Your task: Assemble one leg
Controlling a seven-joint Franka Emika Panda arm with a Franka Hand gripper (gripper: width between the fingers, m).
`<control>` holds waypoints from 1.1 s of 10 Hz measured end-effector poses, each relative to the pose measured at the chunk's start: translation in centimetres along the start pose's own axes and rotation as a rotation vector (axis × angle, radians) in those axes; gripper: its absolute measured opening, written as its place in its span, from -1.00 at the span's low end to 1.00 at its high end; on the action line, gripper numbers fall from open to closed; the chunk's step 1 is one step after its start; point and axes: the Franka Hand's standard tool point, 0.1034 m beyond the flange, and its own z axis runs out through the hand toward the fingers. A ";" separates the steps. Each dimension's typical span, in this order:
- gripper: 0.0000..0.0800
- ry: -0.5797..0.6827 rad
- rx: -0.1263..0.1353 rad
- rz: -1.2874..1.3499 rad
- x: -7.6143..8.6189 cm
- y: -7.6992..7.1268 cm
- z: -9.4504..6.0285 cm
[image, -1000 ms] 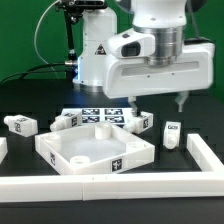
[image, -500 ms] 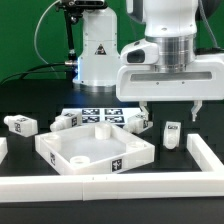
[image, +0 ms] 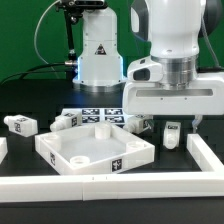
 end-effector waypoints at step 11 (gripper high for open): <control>-0.29 0.008 -0.007 -0.019 -7.2 -1.9 0.8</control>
Offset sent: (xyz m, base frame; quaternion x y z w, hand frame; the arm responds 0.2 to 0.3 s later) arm -0.0222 0.0164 0.0274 0.0097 -0.0290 0.0828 0.9961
